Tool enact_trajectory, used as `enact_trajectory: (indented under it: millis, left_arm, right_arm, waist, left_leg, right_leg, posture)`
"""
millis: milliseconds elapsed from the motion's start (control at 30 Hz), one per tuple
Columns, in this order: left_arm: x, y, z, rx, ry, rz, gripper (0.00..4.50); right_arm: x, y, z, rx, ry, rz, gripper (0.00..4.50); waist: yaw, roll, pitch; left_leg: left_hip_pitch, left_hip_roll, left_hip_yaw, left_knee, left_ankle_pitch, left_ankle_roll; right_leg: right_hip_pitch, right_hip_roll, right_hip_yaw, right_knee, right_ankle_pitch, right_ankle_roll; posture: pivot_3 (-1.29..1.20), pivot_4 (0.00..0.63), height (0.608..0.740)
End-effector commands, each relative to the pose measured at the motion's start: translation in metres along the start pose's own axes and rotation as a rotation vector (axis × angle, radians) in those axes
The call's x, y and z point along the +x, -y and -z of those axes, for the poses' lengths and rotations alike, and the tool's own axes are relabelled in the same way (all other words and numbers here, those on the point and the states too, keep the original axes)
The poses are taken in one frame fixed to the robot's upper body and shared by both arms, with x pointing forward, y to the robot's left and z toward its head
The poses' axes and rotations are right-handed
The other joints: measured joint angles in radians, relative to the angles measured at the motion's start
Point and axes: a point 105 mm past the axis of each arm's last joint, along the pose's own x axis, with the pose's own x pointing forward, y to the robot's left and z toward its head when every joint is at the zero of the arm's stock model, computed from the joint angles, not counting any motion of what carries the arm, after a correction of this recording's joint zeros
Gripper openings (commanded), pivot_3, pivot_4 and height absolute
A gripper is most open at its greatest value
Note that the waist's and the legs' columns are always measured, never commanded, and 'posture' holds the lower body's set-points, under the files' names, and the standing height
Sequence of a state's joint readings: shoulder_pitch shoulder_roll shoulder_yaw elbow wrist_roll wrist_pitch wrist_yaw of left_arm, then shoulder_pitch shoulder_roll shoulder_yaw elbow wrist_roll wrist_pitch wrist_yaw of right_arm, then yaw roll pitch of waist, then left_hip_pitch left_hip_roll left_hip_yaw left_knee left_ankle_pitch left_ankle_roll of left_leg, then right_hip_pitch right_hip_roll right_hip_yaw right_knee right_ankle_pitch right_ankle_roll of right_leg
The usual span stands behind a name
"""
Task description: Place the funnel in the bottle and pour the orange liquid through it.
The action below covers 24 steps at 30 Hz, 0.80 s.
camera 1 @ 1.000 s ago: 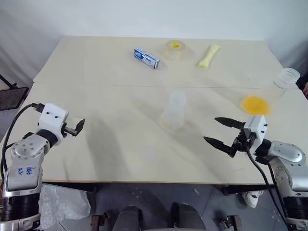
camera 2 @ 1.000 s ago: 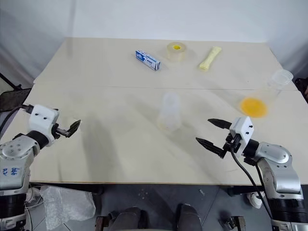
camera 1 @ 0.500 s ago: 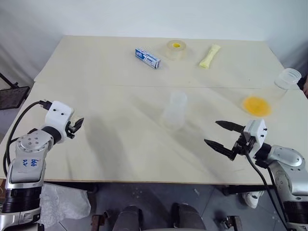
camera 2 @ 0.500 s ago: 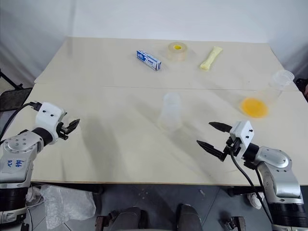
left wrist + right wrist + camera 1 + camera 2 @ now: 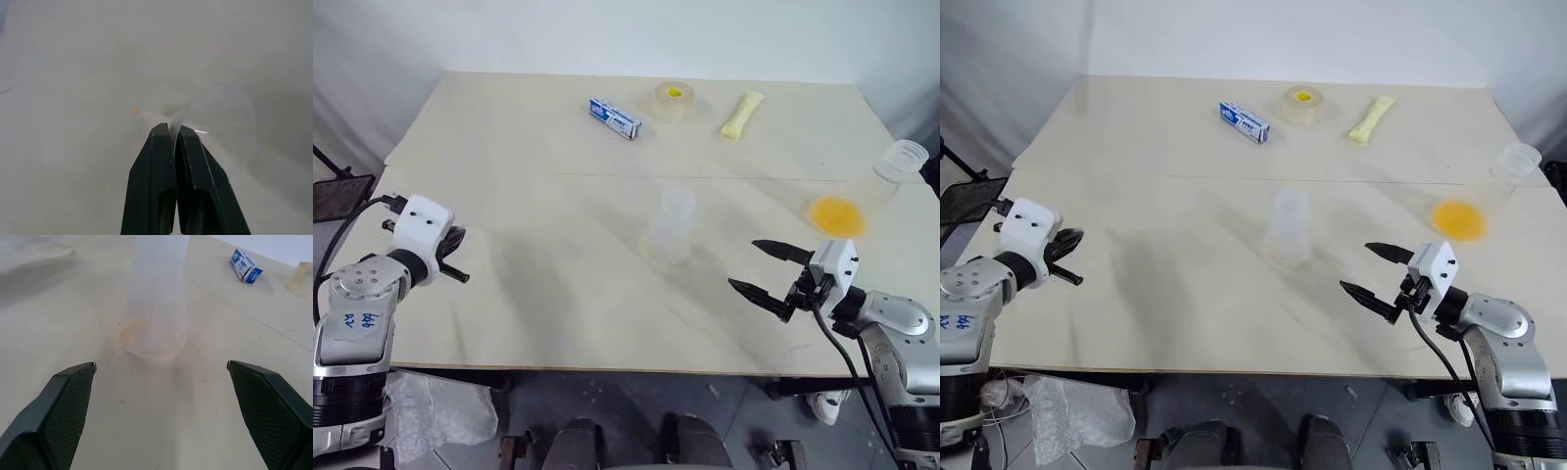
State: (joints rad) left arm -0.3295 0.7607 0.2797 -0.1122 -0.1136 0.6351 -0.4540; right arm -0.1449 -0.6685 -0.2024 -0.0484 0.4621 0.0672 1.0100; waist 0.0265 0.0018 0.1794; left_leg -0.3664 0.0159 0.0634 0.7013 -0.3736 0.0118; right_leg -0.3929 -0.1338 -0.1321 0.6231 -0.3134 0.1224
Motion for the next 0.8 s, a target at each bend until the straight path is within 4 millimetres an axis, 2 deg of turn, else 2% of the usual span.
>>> enact_trajectory:
  millis: [33, 200, 400, 500, 567, 700, 800]
  left_arm:
    - [-0.006, 0.001, -0.035, -0.056, 0.129, 0.028, 0.03]
    - [-0.007, 0.017, -0.092, -0.204, 0.349, 0.143, 0.03]
    - [-0.004, 0.038, -0.146, -0.288, 0.469, 0.333, 0.03]
    - [-0.003, 0.046, -0.159, -0.316, 0.487, 0.408, 0.03]
    - [0.001, 0.058, -0.175, -0.351, 0.493, 0.500, 0.03]
    - [0.004, 0.096, -0.216, -0.421, 0.460, 0.807, 0.03]
    - [0.005, 0.109, -0.226, -0.450, 0.408, 0.911, 0.03]
  right_arm:
    - [0.001, 0.001, -0.011, -0.033, 0.032, 0.007, 4.50]
    - [0.000, 0.006, -0.017, -0.049, 0.041, 0.026, 4.50]
    - [0.001, 0.011, -0.025, -0.063, 0.069, 0.059, 4.50]
    - [0.001, 0.012, -0.025, -0.063, 0.068, 0.066, 4.50]
    - [0.000, 0.011, -0.024, -0.064, 0.068, 0.071, 4.50]
    - [-0.001, 0.008, -0.027, -0.067, 0.092, 0.103, 4.50]
    - [-0.002, 0.004, -0.029, -0.068, 0.103, 0.113, 4.50]
  waist:
    - [-0.001, 0.000, 0.000]
    - [-0.001, 0.000, 0.000]
    - [-0.003, 0.000, 0.000]
    - [-0.003, 0.000, 0.000]
    - [-0.001, 0.000, 0.000]
    - [0.005, -0.001, 0.001]
    - [-0.003, -0.001, 0.000]
  left_leg:
    - [0.000, 0.000, 0.000, 0.000, 0.000, 0.000]
    - [-0.001, 0.000, -0.001, 0.002, 0.000, 0.000]
    - [-0.001, 0.000, -0.001, 0.002, 0.000, 0.000]
    - [-0.001, 0.000, -0.001, 0.002, 0.000, 0.000]
    - [-0.001, 0.000, -0.001, 0.002, 0.000, 0.000]
    - [-0.003, -0.001, -0.003, 0.006, 0.000, 0.000]
    - [-0.004, -0.001, -0.002, 0.006, 0.000, 0.000]
  right_leg:
    - [0.000, 0.000, 0.000, 0.000, 0.000, 0.000]
    - [0.000, 0.000, 0.000, 0.001, 0.000, 0.000]
    - [0.000, 0.000, 0.000, 0.001, 0.000, 0.000]
    - [0.000, 0.000, 0.000, 0.002, 0.000, 0.000]
    - [0.000, 0.000, 0.000, 0.002, 0.000, 0.000]
    - [0.000, 0.000, -0.001, 0.003, 0.000, 0.000]
    - [0.000, 0.000, 0.000, 0.003, 0.000, 0.001]
  posture:
    - [0.00, 0.150, 0.740]
    - [0.00, 0.150, 0.740]
    - [0.00, 0.150, 0.740]
    - [0.00, 0.150, 0.740]
    - [0.00, 0.150, 0.740]
    - [0.00, 0.150, 0.740]
    - [0.00, 0.150, 0.740]
